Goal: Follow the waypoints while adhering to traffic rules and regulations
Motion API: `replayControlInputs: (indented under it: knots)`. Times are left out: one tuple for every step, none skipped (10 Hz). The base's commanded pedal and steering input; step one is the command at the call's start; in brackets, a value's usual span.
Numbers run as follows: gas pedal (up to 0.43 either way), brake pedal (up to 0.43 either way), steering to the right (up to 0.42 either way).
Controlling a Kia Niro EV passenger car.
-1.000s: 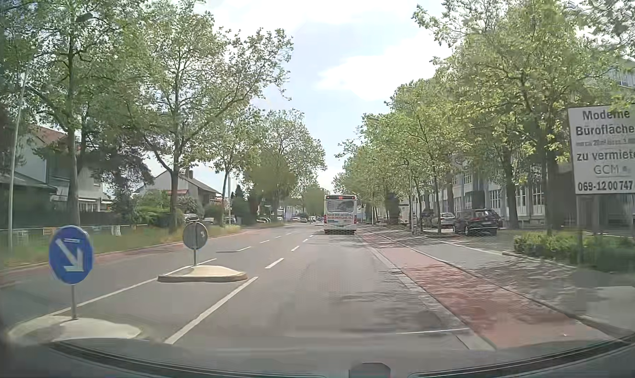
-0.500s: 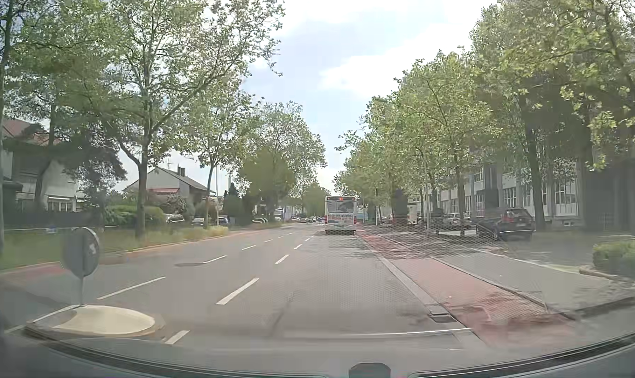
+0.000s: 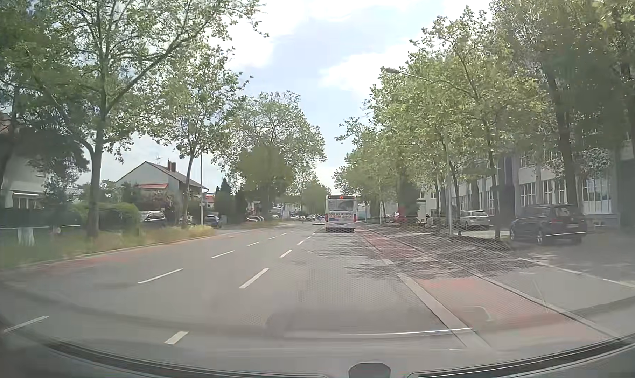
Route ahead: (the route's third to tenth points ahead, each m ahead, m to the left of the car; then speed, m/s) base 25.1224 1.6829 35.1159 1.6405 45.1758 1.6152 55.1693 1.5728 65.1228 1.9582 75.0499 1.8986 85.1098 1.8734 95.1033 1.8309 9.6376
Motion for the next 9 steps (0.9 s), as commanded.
replayControlInputs:
  knots:
    - [0.087, 0.018, -0.002]
    - [0.087, 0.018, -0.001]
    - [0.087, 0.018, -0.001]
    - [0.087, 0.018, -0.001]
    - [0.087, 0.018, -0.001]
    - [0.087, 0.018, -0.001]
    - [0.087, 0.018, -0.001]
    - [0.087, 0.018, 0.000]
    - [0.087, 0.018, 0.000]
